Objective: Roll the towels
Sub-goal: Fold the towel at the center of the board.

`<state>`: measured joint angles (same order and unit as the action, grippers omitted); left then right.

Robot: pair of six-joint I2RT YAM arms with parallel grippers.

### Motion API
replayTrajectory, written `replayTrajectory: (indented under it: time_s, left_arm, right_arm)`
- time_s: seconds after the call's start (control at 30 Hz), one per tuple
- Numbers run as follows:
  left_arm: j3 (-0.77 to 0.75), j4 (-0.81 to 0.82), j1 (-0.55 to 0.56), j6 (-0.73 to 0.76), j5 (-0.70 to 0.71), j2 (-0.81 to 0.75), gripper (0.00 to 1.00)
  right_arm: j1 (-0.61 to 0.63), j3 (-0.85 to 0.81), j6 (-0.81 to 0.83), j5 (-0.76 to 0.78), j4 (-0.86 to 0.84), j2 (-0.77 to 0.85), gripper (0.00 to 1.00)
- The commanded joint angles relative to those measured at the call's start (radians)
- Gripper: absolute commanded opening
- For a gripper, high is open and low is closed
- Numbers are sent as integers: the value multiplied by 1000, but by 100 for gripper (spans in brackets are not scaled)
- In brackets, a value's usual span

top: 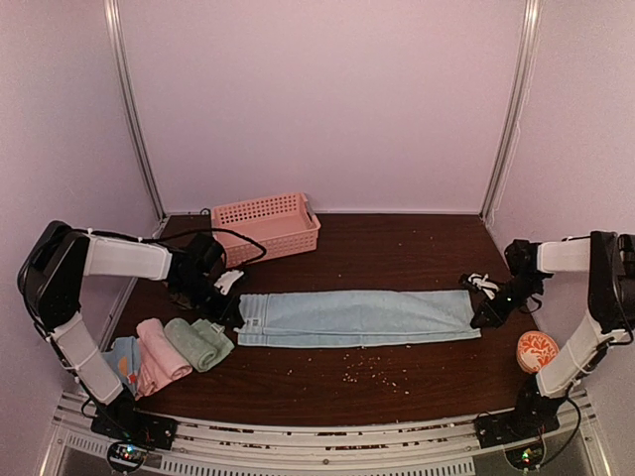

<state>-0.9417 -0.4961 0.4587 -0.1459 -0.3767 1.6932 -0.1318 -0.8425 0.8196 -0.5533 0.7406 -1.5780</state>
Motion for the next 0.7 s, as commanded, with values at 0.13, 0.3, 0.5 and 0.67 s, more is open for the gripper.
replayTrajectory:
  time_s: [0.13, 0.3, 0.5, 0.67]
  left_arm:
    - [-8, -83, 1, 29, -14, -219, 26]
    - [-88, -27, 1, 2, 13, -152, 28]
    - [-147, 54, 2, -61, 52, -8, 15]
    - [-177, 77, 24, -83, 69, 73, 8]
  right_arm:
    - [-8, 79, -5, -87, 61, 283, 37]
    - [-6, -5, -161, -93, -55, 203, 36]
    - [13, -110, -334, -61, -142, 18, 30]
    - [59, -153, -402, -2, -182, -58, 28]
